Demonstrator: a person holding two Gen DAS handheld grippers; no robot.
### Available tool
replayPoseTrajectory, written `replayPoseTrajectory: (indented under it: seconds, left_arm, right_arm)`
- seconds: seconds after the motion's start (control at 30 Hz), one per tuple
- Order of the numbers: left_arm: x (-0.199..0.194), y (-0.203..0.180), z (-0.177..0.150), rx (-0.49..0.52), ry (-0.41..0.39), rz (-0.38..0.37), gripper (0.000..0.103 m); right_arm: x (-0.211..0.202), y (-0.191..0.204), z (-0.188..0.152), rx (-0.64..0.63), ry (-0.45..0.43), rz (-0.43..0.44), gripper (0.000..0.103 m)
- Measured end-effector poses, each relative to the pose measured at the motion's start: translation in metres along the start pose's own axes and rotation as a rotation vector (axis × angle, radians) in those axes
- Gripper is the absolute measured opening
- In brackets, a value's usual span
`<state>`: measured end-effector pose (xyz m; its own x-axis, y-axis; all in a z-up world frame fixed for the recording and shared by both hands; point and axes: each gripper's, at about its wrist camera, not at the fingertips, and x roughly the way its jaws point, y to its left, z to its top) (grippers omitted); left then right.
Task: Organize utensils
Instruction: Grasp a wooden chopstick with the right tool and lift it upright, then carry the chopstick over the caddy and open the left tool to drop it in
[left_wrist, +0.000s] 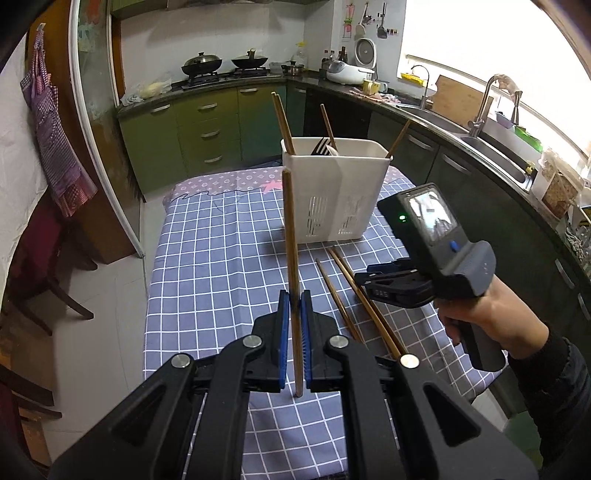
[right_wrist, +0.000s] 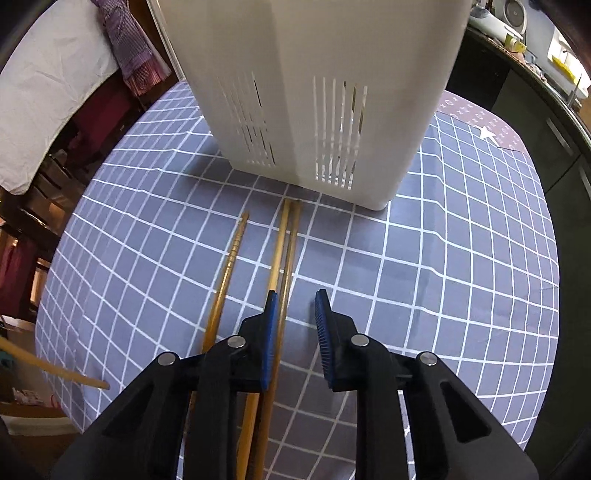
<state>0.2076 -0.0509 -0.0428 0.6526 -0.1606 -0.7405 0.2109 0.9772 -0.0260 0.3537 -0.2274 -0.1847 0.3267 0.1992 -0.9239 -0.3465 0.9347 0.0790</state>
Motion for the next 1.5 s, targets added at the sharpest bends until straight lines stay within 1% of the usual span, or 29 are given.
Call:
replayPoseTrajectory:
  seconds: [0.13,0.27,0.3,0.33,0.43,0.53,0.6,0.7,0.77,0.8,0.9,1.0,1.1,1.2,1.3,1.33,1.5]
  left_arm:
    - [0.000,-0.002,0.001,0.011,0.000,0.001,0.006]
    - [0.000,-0.002,0.001,0.013,0.000,-0.001,0.006]
    - [0.000,-0.003,0.001,0.014,0.000,0.001,0.006]
    - [0.000,-0.003,0.001,0.015,0.001,0.002,0.006]
    - [-0.001,-0.003,0.001,0.012,0.003,0.002,0.006]
    - [0.000,-0.002,0.001,0.013,0.004,0.006,0.006]
    - [0.000,-0.002,0.002,0.015,0.005,0.006,0.006]
    - [0.000,-0.003,0.001,0.017,0.005,0.006,0.006]
    - [0.000,-0.003,0.001,0.017,0.005,0.007,0.006]
    - [0.000,-0.003,0.001,0.018,0.004,0.008,0.006]
    - [-0.001,-0.004,0.000,0.022,0.002,0.011,0.006]
    - [-0.002,-0.005,-0.001,0.025,0.001,0.013,0.006]
    - [-0.003,-0.004,-0.002,0.029,0.001,0.015,0.006]
    - [-0.004,-0.004,-0.002,0.032,0.002,0.016,0.006]
    - [-0.005,-0.004,-0.002,0.035,0.003,0.020,0.006]
    - [-0.005,-0.004,-0.003,0.036,0.004,0.020,0.006]
    - [-0.006,-0.004,-0.003,0.036,0.004,0.024,0.006]
  right_arm:
    - [0.004,0.006,0.001,-0.012,0.010,-0.004,0.021]
    - [0.010,0.015,0.005,-0.036,0.009,-0.038,0.021]
    - [0.009,0.017,0.004,-0.039,0.010,-0.033,0.017]
    - [0.009,0.018,0.004,-0.038,0.009,-0.026,0.009]
    - [0.004,0.021,0.002,-0.045,-0.014,-0.037,0.007]
    - [-0.018,0.017,-0.004,-0.025,-0.072,0.009,0.007]
    - [-0.039,0.014,-0.008,-0.017,-0.126,0.016,0.007]
    - [-0.081,0.009,-0.018,0.002,-0.229,0.054,0.007]
    - [-0.107,0.005,-0.027,0.004,-0.292,0.060,0.007]
    - [-0.121,0.004,-0.036,0.003,-0.329,0.060,0.007]
    - [-0.146,0.002,-0.056,-0.008,-0.377,0.051,0.006]
    - [-0.163,0.001,-0.082,-0.012,-0.426,0.044,0.006]
    - [-0.179,-0.009,-0.106,0.006,-0.481,0.054,0.006]
    - [-0.191,-0.014,-0.125,0.020,-0.521,0.068,0.007]
    - [-0.198,-0.014,-0.141,0.024,-0.540,0.045,0.007]
    - [-0.201,-0.015,-0.145,0.026,-0.540,0.051,0.006]
    - [-0.205,-0.017,-0.148,0.029,-0.538,0.049,0.007]
